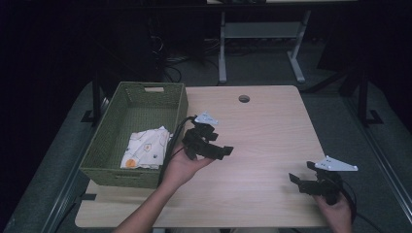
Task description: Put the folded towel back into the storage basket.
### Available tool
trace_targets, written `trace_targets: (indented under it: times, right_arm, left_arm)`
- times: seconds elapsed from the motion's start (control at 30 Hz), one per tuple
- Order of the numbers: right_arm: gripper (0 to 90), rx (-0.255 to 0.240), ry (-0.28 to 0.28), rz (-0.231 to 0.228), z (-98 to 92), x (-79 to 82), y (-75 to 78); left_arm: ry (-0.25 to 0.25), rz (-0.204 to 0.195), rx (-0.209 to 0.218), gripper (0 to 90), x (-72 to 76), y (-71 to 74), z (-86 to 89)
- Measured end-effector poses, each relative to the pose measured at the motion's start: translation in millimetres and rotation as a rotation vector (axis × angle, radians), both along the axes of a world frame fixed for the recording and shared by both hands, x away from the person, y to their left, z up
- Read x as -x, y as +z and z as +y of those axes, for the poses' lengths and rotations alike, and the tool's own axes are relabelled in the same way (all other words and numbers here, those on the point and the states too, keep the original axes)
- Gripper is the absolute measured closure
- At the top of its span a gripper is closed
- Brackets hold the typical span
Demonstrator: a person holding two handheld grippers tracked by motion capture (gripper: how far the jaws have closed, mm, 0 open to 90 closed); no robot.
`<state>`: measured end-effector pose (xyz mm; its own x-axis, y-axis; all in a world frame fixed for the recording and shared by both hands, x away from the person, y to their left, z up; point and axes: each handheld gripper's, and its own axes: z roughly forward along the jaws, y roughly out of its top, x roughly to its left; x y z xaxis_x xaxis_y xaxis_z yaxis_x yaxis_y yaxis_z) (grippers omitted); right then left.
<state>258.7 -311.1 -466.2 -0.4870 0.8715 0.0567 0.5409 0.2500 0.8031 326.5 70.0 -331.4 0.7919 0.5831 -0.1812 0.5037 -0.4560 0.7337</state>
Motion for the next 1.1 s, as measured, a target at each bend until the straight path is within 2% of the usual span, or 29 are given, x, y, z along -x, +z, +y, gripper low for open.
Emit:
trace_targets:
  times: [0.13,0.23,0.6,0.83,1.1]
  right_arm:
    - [14.8,0.003,0.003,-0.002,-0.2,0.0,0.0]
    - [14.8,0.005,0.005,0.002,0.6,0.1,-0.1]
    - [14.8,0.007,0.008,0.003,-0.9,0.4,-0.6]
    - [14.8,0.001,0.002,0.007,-2.9,1.0,-0.7]
    - [14.8,-0.002,-0.003,0.006,-6.4,0.9,-0.7]
  left_arm:
    - [-0.019,-0.001,-0.013,27.9,0.8,-5.5,-10.6]
    - [-0.022,0.007,0.004,27.9,1.2,-10.0,-18.3]
    - [-0.031,0.003,0.001,27.9,4.4,-27.0,-42.5]
    - [-0.024,0.006,0.006,27.9,5.3,-40.0,-54.2]
    - [-0.048,0.012,0.000,27.9,10.2,-54.1,-67.5]
